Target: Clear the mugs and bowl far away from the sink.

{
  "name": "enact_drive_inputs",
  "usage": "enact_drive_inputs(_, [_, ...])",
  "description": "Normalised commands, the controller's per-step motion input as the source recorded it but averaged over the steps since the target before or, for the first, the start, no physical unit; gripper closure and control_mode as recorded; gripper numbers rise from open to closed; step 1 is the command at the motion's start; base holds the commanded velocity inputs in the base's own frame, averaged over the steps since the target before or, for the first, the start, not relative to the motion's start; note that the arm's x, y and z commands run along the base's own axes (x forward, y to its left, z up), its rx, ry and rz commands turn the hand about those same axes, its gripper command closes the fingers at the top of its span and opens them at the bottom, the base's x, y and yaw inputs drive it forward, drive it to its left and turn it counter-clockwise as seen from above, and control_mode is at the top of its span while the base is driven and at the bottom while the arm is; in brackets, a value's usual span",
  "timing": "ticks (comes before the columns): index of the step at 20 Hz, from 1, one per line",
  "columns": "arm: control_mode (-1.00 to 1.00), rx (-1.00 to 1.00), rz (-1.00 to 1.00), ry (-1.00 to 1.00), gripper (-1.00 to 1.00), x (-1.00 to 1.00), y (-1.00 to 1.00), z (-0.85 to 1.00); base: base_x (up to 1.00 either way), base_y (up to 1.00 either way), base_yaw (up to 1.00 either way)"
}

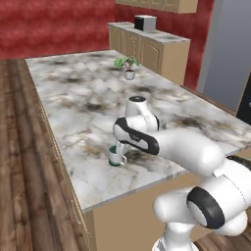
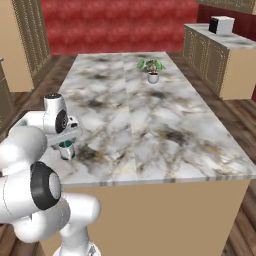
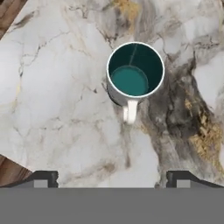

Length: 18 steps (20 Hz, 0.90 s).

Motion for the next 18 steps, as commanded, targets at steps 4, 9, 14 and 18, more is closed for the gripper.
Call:
enact_drive_inputs(4, [-1.0, 0.0, -0.05, -0.25, -1.0, -0.74, -0.21, 0.61, 0.0, 0.0, 0.0])
enact_drive_inputs(9, [-1.0, 0.03, -0.11, -0.06, -1.0, -0.39, -0.18, 0.47, 0.0, 0.0, 0.0])
enact_drive_inputs(14, [-1.0, 0.04, -0.02, 0.0, -1.0, -0.27, -0.12, 0.11, 0.0, 0.0, 0.0])
enact_drive_inputs(18, [1.0, 0.0, 0.0, 0.0, -1.0, 0.0, 0.0, 0.0, -0.41, -0.05, -0.05])
